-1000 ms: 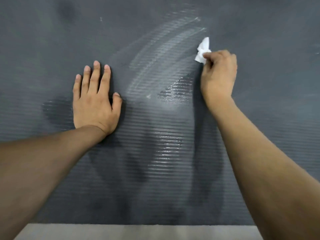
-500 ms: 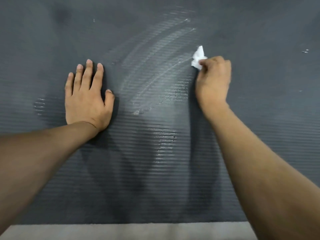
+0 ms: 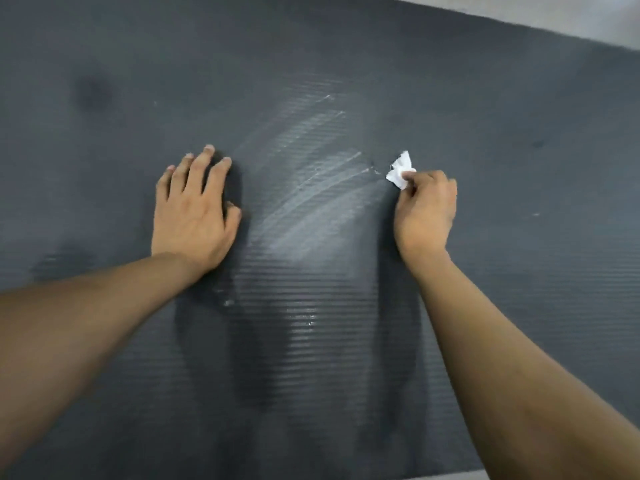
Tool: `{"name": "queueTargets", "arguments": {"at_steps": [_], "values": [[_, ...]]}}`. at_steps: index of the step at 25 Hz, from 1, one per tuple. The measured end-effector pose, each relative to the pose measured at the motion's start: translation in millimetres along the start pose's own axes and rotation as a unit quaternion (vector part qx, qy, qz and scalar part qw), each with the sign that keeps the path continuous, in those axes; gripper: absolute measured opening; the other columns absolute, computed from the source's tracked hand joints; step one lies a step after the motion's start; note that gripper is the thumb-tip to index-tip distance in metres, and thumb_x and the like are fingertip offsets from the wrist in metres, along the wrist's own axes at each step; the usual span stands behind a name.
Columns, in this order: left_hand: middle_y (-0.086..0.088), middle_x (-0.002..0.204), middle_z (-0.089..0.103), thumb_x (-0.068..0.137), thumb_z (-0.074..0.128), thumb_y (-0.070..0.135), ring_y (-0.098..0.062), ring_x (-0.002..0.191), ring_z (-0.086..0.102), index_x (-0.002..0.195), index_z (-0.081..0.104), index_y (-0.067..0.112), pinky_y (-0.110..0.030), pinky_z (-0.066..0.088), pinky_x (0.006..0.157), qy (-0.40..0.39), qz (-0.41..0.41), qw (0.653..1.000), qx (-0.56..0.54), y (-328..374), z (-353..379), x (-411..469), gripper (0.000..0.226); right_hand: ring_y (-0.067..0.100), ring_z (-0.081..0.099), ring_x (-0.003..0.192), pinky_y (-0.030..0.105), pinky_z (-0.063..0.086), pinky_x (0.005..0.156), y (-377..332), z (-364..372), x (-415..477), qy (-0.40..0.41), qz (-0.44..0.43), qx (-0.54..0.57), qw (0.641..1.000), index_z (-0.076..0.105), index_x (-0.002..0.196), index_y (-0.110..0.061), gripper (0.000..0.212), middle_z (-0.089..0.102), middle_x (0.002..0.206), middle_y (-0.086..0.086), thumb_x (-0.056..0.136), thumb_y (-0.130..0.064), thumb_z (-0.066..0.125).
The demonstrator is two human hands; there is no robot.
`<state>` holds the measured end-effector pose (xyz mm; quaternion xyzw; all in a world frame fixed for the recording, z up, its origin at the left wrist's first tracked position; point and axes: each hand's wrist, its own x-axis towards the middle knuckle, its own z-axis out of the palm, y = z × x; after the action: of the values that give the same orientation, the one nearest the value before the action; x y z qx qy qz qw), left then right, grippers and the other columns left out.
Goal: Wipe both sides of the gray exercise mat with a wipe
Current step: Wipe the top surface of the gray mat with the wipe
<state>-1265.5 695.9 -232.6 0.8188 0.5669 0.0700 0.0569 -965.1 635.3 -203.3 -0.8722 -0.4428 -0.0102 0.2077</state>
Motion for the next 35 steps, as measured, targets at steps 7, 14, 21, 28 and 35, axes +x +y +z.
{"name": "queueTargets", "arguments": {"at_steps": [7,14,21,28,35], "values": [[-0.007,0.167,0.025,0.098,0.031,0.037,-0.033,0.154,0.02,0.159,0.031,0.024,-0.051,0.01,0.126,0.008,-0.028,1.0,-0.008,13,16,9,0.062,0.029,0.057,0.089,0.034,0.049,0.084,-77,31,-55,-0.147,-0.46,0.126,0.867,0.069,0.11,-0.004,0.022,0.067,0.105,0.009,0.094,-0.005,0.054],[-0.005,0.168,0.022,0.097,0.034,0.036,-0.031,0.155,0.017,0.16,0.029,0.025,-0.053,0.011,0.126,-0.007,-0.045,0.999,-0.011,18,12,15,0.064,0.037,0.055,0.092,0.036,0.038,0.079,-1,36,110,0.041,0.069,-0.008,0.997,0.074,0.103,-0.011,0.032,0.065,0.097,0.015,0.084,-0.007,0.049],[-0.006,0.168,0.024,0.095,0.034,0.037,-0.033,0.155,0.019,0.159,0.032,0.025,-0.054,0.012,0.125,-0.004,-0.044,0.999,-0.008,19,13,17,0.065,0.031,0.056,0.08,0.039,0.047,0.072,-128,93,73,-0.078,-0.434,0.071,0.895,0.072,0.087,-0.01,0.032,0.064,0.082,0.008,0.085,-0.012,0.041],[0.005,0.171,0.01,0.094,0.028,0.044,-0.031,0.156,0.012,0.16,0.022,0.037,-0.062,0.017,0.123,-0.018,-0.046,0.993,-0.111,-2,44,20,0.067,0.037,0.05,0.106,0.037,0.038,0.09,167,-25,183,0.036,0.11,-0.132,0.985,0.07,0.116,-0.016,0.043,0.063,0.109,0.016,0.088,-0.003,0.039],[-0.003,0.169,0.02,0.095,0.032,0.04,-0.036,0.154,0.018,0.158,0.031,0.031,-0.06,0.015,0.124,0.008,-0.043,0.995,-0.094,13,28,19,0.063,0.035,0.058,0.097,0.031,0.041,0.088,99,12,144,0.057,0.068,0.034,0.995,0.073,0.107,-0.013,0.036,0.068,0.104,0.012,0.083,-0.002,0.049]]}}
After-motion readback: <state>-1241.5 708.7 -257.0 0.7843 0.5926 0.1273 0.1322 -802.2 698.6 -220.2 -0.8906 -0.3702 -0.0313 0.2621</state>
